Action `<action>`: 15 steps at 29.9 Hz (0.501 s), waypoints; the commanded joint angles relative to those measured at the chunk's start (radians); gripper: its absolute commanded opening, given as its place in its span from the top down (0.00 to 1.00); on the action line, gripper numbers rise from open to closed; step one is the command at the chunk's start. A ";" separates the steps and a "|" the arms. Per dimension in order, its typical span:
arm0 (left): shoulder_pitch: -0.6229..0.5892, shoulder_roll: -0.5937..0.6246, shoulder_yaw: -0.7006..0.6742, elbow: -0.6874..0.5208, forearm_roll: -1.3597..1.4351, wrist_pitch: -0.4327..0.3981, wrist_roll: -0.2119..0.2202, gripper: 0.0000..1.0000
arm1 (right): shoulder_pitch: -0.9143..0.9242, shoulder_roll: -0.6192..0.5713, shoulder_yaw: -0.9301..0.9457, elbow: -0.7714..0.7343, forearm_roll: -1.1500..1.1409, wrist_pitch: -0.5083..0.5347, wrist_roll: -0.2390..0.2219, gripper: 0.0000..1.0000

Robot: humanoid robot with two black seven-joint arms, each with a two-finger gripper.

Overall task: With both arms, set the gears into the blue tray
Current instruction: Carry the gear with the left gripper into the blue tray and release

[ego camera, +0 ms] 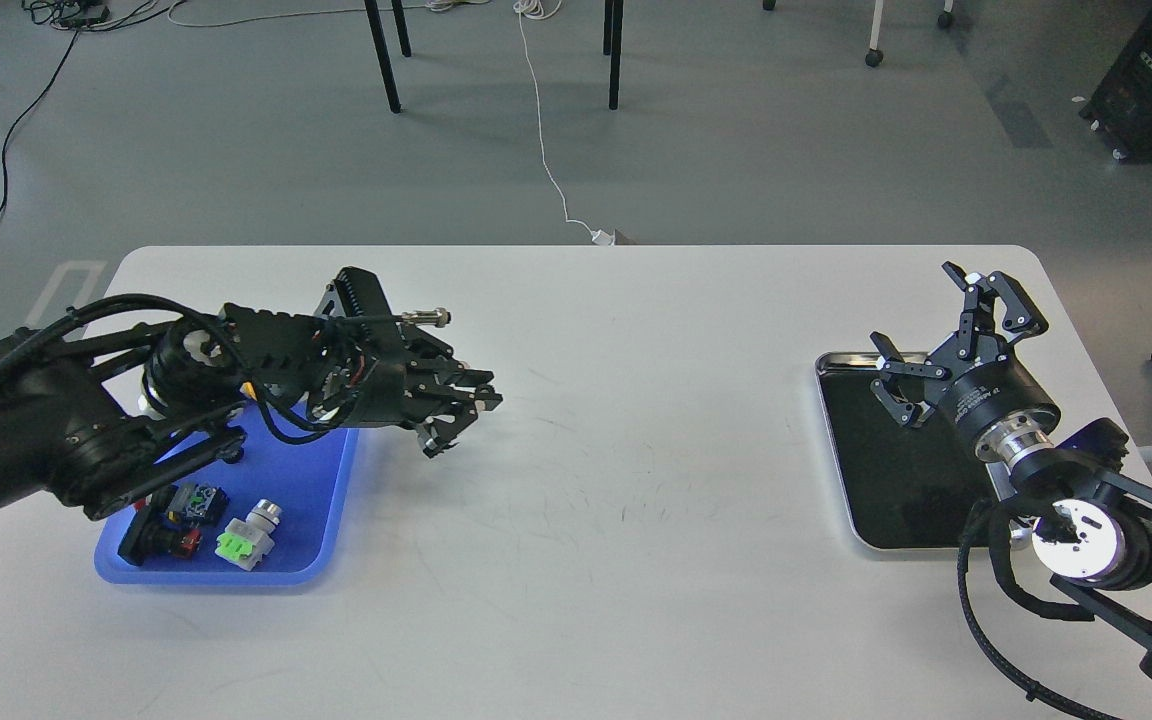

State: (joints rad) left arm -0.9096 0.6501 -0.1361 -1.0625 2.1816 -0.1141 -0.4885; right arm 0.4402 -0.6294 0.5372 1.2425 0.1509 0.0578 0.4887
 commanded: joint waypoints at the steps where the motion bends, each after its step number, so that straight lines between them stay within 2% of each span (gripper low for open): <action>1: 0.061 0.098 -0.052 -0.013 0.000 0.010 0.000 0.86 | 0.000 0.002 0.000 0.000 -0.001 0.000 0.000 0.02; 8: 0.144 0.180 -0.083 -0.002 0.000 0.010 0.000 0.86 | 0.000 0.016 -0.003 -0.001 -0.001 -0.001 0.000 0.02; 15: 0.184 0.172 -0.088 0.045 0.000 0.010 0.000 0.84 | -0.001 0.025 -0.005 0.000 -0.001 -0.001 0.000 0.02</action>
State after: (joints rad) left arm -0.7403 0.8292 -0.2240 -1.0458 2.1816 -0.1042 -0.4889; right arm 0.4402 -0.6065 0.5324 1.2411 0.1501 0.0570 0.4887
